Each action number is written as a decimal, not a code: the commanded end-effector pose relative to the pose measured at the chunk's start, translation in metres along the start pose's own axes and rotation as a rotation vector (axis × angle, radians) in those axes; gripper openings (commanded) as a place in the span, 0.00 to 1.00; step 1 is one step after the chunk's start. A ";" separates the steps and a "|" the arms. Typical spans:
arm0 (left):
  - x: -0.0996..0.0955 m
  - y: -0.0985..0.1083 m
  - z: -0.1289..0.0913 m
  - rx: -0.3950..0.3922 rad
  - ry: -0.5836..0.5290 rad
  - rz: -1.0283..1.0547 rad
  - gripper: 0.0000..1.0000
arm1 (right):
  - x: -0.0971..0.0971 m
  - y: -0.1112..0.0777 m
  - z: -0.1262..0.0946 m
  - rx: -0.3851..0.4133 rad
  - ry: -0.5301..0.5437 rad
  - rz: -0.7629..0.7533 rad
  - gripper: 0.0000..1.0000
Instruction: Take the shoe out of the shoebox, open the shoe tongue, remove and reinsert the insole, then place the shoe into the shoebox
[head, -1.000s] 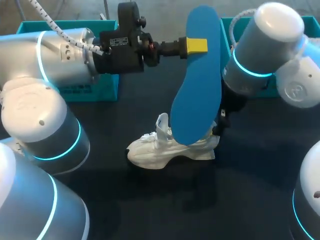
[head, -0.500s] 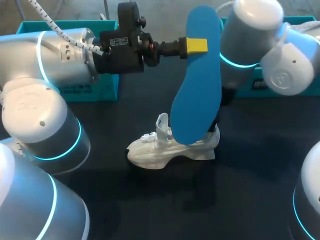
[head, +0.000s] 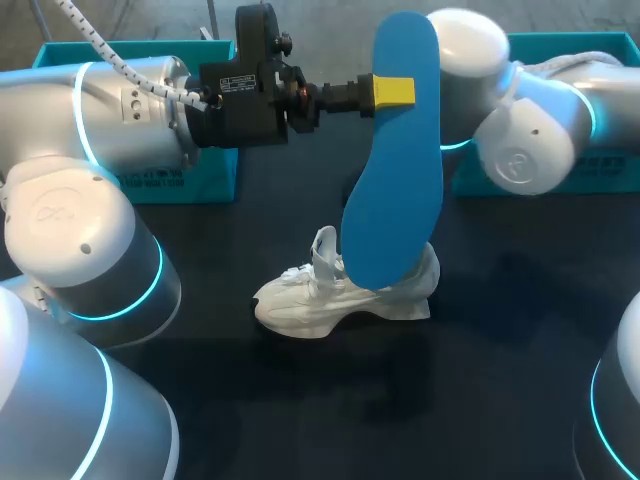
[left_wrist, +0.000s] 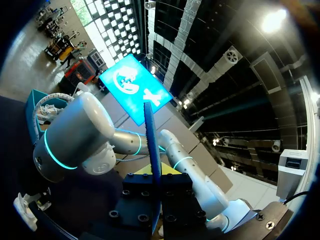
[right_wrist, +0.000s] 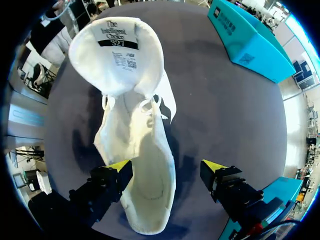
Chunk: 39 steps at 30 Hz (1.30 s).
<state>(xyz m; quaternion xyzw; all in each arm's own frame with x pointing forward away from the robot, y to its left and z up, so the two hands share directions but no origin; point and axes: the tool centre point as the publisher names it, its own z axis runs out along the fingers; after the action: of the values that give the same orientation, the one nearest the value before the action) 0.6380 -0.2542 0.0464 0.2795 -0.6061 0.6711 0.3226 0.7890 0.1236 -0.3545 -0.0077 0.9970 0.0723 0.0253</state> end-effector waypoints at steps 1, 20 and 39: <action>0.000 0.001 0.001 0.001 -0.001 -0.001 0.00 | -0.008 0.010 0.019 0.013 0.020 -0.002 0.70; 0.000 0.001 0.001 0.001 -0.001 -0.001 0.00 | 0.009 -0.004 0.025 0.054 0.090 0.078 0.00; 0.000 0.001 0.001 0.001 -0.001 -0.001 0.00 | 0.037 -0.018 -0.004 0.062 0.174 0.710 0.00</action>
<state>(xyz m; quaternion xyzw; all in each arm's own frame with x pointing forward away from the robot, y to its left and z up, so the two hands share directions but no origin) 0.6381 -0.2542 0.0462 0.2795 -0.6063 0.6709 0.3228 0.7618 0.1082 -0.3581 0.2854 0.9520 0.0462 -0.1006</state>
